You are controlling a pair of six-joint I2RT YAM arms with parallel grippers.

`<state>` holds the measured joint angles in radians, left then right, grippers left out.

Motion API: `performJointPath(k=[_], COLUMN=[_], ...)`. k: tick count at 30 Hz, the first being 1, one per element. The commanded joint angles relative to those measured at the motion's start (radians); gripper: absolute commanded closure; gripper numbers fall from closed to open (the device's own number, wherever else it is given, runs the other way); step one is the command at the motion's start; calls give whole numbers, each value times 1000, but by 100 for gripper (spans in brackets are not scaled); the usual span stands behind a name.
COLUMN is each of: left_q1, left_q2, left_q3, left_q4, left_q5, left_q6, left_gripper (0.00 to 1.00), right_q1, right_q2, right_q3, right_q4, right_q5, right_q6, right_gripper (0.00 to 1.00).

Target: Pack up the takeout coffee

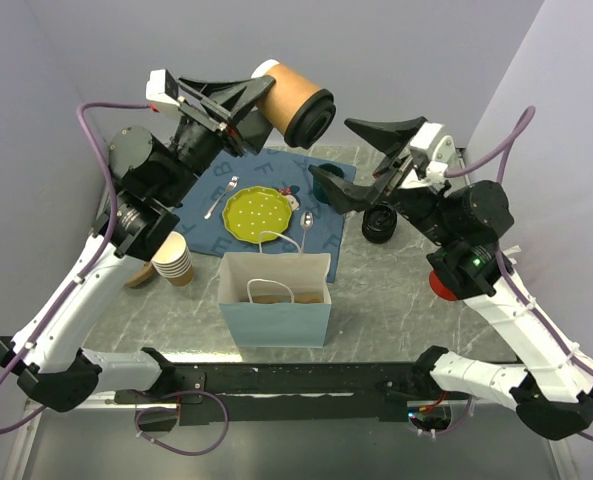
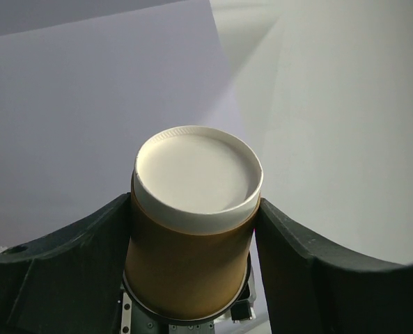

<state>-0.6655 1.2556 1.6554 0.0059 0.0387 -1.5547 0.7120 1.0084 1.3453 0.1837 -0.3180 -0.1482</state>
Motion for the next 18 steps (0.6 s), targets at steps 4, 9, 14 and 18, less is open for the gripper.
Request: performJointPath(k=[4, 9, 14, 18], left_q1=[0, 0, 0, 0], left_q2=[-71, -74, -79, -71], left_q3=[-97, -117, -146, -129], left_q4=[57, 60, 86, 60], left_q5=[-17, -17, -22, -25], left_q6=[-90, -110, -146, -142], left_gripper=[44, 44, 44, 44], right_q1=[33, 43, 67, 87], right_q2=[39, 50, 45, 45], right_q3=[78, 77, 60, 49], right_q4=[80, 80, 65, 63], right_q5=[112, 92, 39, 59], right_q6=[-123, -154, -189, -218], right_gripper=[0, 1, 3, 2])
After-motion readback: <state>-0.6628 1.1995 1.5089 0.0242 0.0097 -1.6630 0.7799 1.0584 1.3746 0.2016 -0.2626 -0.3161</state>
